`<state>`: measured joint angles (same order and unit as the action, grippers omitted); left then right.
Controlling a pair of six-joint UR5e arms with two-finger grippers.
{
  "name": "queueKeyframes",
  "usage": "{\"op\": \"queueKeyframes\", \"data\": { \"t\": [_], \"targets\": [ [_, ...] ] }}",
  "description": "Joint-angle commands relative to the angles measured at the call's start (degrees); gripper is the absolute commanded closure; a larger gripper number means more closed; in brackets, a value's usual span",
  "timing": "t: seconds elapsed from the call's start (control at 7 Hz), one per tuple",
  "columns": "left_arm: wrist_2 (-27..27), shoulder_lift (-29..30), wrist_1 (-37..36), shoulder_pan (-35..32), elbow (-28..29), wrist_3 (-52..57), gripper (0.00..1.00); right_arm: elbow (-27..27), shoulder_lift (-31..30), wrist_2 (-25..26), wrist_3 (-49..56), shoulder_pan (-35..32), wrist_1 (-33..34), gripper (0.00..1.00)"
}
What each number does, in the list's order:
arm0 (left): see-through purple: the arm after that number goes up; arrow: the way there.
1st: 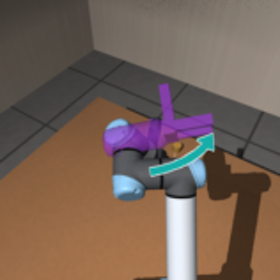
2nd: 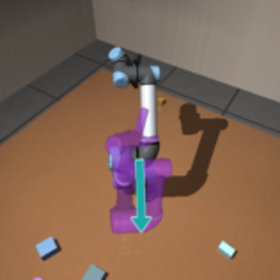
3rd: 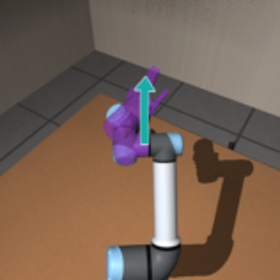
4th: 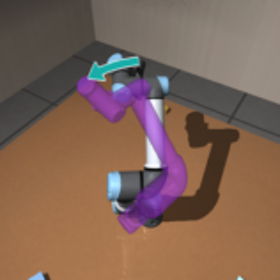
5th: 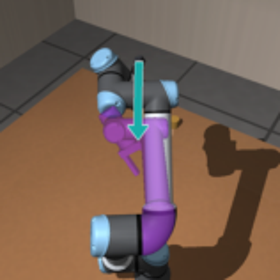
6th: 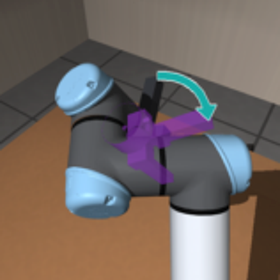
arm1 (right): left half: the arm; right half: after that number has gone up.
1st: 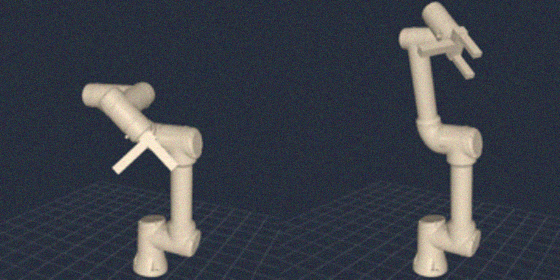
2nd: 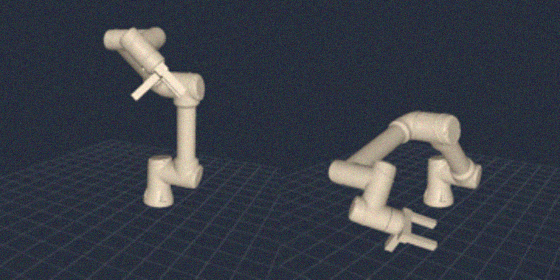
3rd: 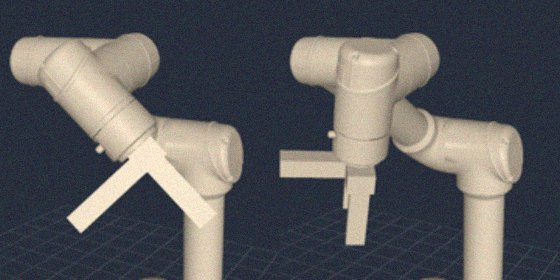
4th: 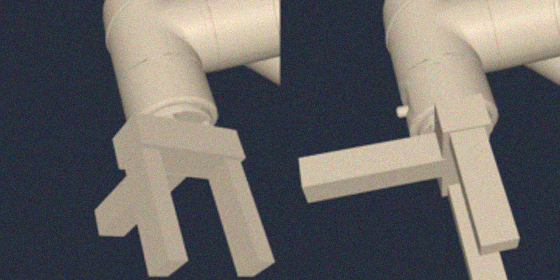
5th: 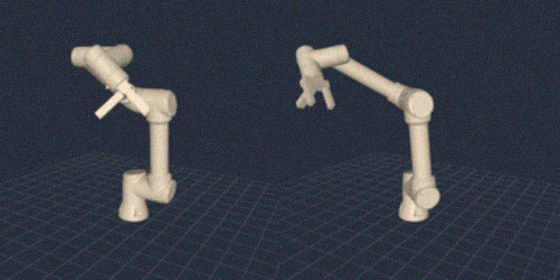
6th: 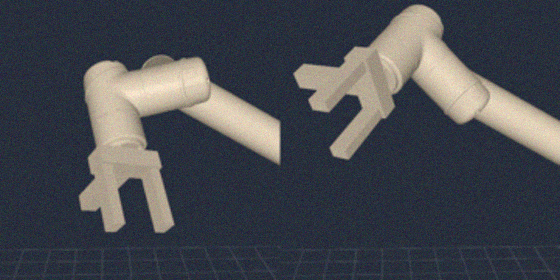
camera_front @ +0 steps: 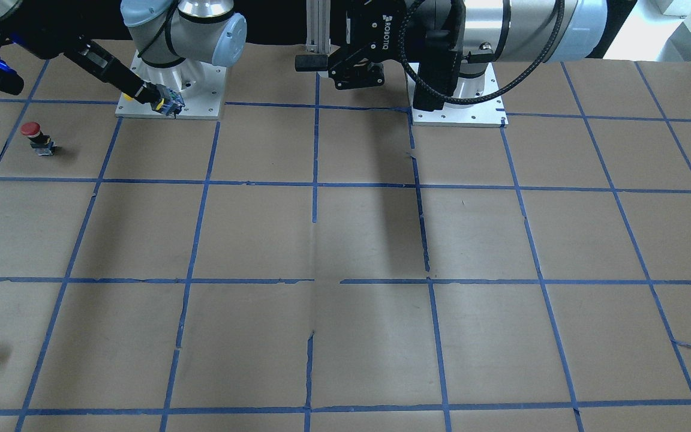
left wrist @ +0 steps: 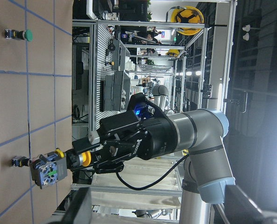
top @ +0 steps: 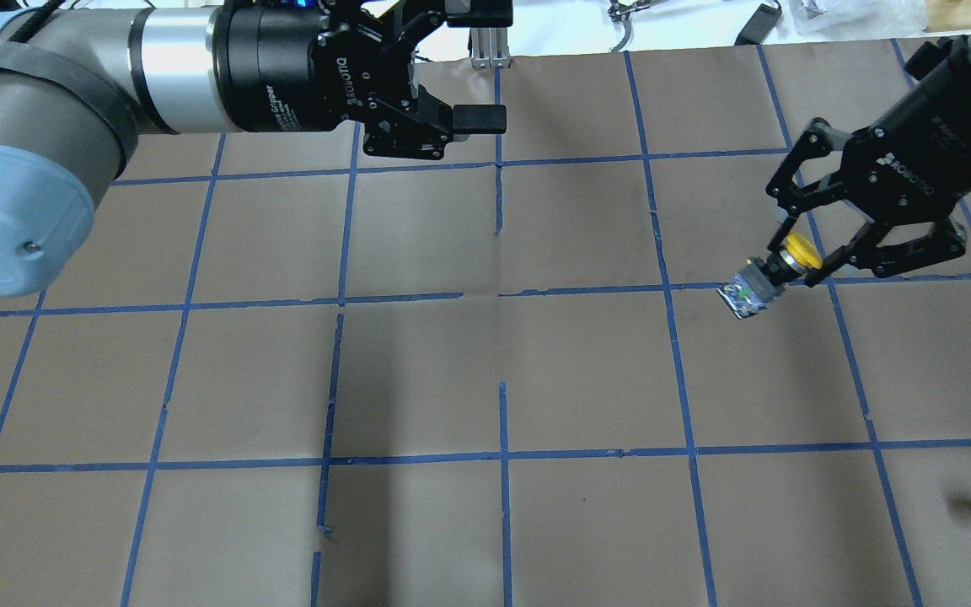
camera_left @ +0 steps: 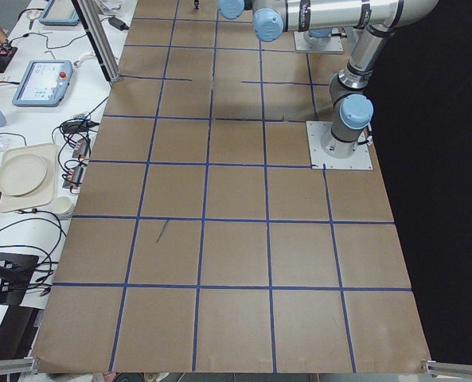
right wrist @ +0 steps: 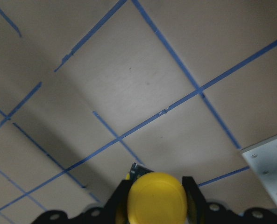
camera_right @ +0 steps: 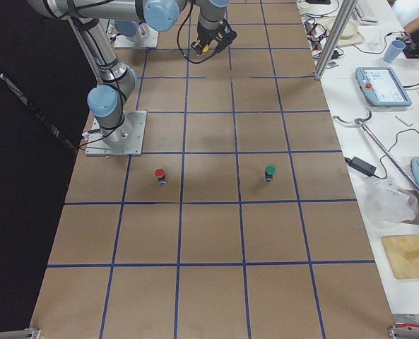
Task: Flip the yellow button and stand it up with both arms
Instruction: 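Open the left gripper and carry the switch away with the right gripper, then lower the switch upright onto the table with the right gripper while the left arm withdraws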
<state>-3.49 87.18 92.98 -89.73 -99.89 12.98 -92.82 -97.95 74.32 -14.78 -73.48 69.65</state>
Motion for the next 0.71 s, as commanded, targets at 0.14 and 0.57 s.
{"op": "queueKeyframes", "data": {
  "t": [0.14,0.57],
  "targets": [
    [2.94,-0.08,-5.00,0.08,0.22,-2.41,0.00,-2.96,1.79,18.52,23.15,5.18,12.01,0.95],
    [5.43,0.45,-17.78,0.17,-0.66,-23.25,0.00,-14.64,2.24,22.62,40.56,10.62,35.39,0.95]
  ]
}}
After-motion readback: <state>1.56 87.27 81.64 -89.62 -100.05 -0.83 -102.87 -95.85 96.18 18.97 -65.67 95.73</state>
